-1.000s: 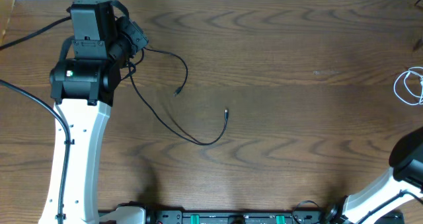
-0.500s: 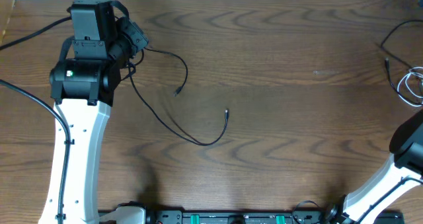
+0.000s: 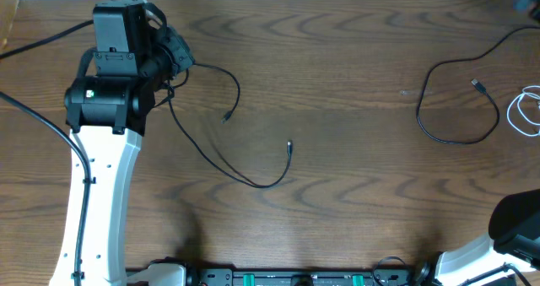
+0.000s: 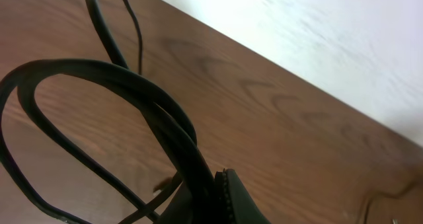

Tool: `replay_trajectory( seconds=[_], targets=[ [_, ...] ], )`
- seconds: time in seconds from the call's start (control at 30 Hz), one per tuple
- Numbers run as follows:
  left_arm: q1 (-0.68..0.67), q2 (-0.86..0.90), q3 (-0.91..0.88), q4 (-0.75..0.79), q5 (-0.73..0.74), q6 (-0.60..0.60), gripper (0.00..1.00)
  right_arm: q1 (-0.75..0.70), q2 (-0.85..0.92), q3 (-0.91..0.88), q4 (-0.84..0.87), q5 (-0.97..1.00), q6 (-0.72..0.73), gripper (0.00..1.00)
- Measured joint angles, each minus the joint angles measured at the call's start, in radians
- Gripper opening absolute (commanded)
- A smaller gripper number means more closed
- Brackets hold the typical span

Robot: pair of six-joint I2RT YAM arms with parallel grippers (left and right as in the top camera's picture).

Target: Untangle cables

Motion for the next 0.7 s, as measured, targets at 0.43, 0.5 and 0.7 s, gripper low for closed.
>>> replay_trajectory(
  seconds=[0.43,0.5,0.7],
  targets=[
    [-0.098,0.080,0.000,-0.014,0.249,0.129,0.08,0.217,0.011,-0.001,-0.080,-0.097,-0.153,0.99],
    [-0.153,0.124,0.000,-0.015,0.269,0.134,0.13,0.218,0.011,0.000,-0.080,-0.087,-0.153,0.99],
    [-0.328,0.229,-0.001,0.005,0.298,0.145,0.74,0.205,0.011,-0.001,-0.081,-0.066,-0.153,0.99]
  ],
)
